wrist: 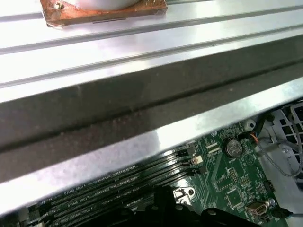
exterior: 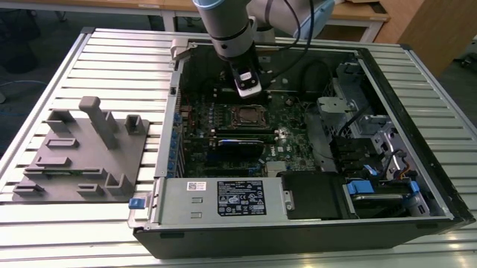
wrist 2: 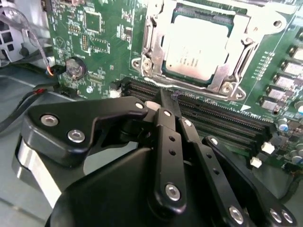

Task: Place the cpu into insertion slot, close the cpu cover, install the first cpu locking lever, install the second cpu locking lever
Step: 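Install the first cpu locking lever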

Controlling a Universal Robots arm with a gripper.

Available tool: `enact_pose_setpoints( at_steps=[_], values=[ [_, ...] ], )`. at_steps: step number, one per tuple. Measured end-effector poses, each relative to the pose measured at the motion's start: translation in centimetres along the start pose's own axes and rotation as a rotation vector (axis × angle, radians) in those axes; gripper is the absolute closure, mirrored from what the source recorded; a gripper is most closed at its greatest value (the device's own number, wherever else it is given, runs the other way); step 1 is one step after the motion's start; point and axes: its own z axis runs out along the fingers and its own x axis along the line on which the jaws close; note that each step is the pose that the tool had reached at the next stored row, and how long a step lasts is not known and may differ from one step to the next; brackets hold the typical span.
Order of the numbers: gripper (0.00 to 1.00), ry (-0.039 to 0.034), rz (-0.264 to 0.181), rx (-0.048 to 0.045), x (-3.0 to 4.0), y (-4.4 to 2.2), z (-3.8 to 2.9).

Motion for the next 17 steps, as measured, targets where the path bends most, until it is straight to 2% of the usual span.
enact_pose_setpoints(
  at_steps=[3, 5, 10, 11, 12, 14, 17],
  values=[
    [0.90, -0.0104, -0.009, 0.0299, 0.00, 0.00, 0.00],
    [0.90, -0.0152, -0.013, 0.0435, 0.00, 0.00, 0.00],
    [0.90, -0.0152, -0.014, 0.0447, 0.00, 0.00, 0.00],
    [0.90, -0.0121, -0.013, 0.0457, 0.00, 0.01, 0.01],
    [0.90, -0.0050, -0.012, 0.0485, -0.01, 0.01, 0.02],
    [0.90, 0.0163, -0.009, 0.0566, -0.02, 0.00, 0.05],
    [0.90, 0.0593, -0.004, 0.0732, -0.03, -0.01, 0.12]
  ],
)
